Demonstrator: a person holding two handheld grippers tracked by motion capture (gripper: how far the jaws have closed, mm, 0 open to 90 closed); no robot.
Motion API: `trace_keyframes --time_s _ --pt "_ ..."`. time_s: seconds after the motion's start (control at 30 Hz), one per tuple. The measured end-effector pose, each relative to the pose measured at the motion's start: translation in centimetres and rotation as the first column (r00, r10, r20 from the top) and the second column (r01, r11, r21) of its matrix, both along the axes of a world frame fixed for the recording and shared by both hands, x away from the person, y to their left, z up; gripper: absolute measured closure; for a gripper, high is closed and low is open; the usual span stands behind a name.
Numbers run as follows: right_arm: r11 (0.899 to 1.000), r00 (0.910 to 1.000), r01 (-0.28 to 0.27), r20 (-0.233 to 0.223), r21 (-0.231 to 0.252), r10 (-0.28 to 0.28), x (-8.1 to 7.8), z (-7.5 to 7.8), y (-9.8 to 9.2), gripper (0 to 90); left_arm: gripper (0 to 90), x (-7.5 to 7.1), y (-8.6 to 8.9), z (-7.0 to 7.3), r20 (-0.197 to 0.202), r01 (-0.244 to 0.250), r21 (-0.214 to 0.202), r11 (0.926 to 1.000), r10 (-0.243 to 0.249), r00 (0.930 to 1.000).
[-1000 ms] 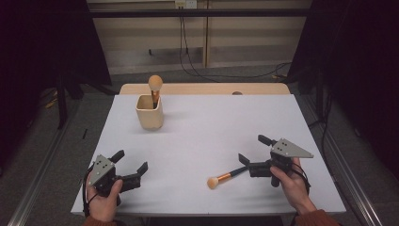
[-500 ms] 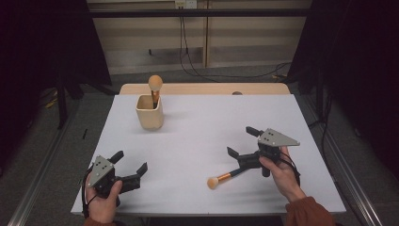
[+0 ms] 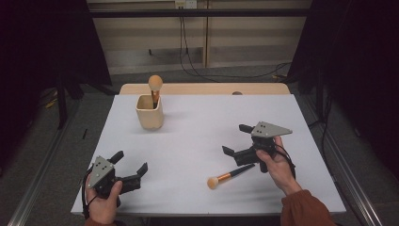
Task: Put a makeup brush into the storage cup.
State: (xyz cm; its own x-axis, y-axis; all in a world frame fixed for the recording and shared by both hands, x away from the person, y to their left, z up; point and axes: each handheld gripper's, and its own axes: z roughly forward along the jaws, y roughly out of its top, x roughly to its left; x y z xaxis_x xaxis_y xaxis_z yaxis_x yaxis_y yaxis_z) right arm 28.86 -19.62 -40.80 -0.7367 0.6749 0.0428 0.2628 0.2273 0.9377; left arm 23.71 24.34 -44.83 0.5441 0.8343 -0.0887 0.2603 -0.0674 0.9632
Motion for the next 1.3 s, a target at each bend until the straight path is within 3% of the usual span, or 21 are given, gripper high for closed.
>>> trace_keyframes --time_s 0.23,0.3,0.47,0.63,0.8,0.87,0.93,1.0,1.07,1.2,1.3 --pt "0.997 0.9952 -0.054 -0.085 -0.059 0.048 0.8 0.3 -0.2 0.0 2.7 0.1 0.1 -0.1 -0.008 0.0 -0.002 1.0 0.0 1.0" --pt "0.993 0.9865 -0.096 -0.14 -0.069 0.085 1.1 0.3 -0.1 0.0 2.7 0.2 0.1 -0.2 -0.011 0.002 -0.001 1.0 -0.002 0.9999" --pt "0.983 0.967 -0.159 -0.214 -0.087 0.138 1.5 0.5 0.2 0.1 2.7 0.2 0.1 -0.2 -0.009 0.0 0.0 1.0 0.0 1.0" --pt "0.969 0.954 -0.199 -0.256 -0.147 0.157 2.0 0.6 0.3 0.6 2.7 0.3 0.1 -0.2 -0.006 0.003 0.006 1.0 -0.003 1.0" --pt "0.944 0.9356 -0.244 -0.31 -0.223 0.168 2.5 0.3 0.5 1.3 2.7 0.2 0.1 -0.2 -0.002 -0.011 0.005 0.9999 0.011 0.9999" --pt "0.932 0.9221 -0.262 -0.349 -0.249 0.166 2.7 0.1 0.7 1.3 2.8 0.3 0.2 -0.2 -0.001 -0.01 0.002 0.9999 0.01 0.9999" --pt "0.918 0.9141 -0.28 -0.37 -0.281 0.165 2.8 -0.1 0.8 1.4 2.7 0.3 0.2 -0.2 -0.001 -0.01 0.005 0.9999 0.01 0.9999" --pt "0.907 0.8982 -0.306 -0.403 -0.288 0.175 3.0 -0.3 0.9 1.7 2.7 0.3 0.1 -0.2 -0.001 -0.009 0.004 1.0 0.009 1.0" --pt "0.897 0.8883 -0.323 -0.424 -0.302 0.177 3.1 -0.3 1.0 2.2 2.7 0.3 0.1 -0.2 -0.001 -0.008 0.007 0.9999 0.008 1.0" --pt "0.873 0.8772 -0.366 -0.433 -0.324 0.208 3.3 -0.1 1.1 2.2 2.8 0.3 0.1 -0.1 0.002 -0.016 0.013 0.9998 0.016 0.9999" --pt "0.848 0.8548 -0.416 -0.459 -0.327 0.243 3.4 0.0 1.3 2.4 2.7 0.3 0.1 -0.1 0.006 -0.016 0.021 0.9997 0.016 0.9999"
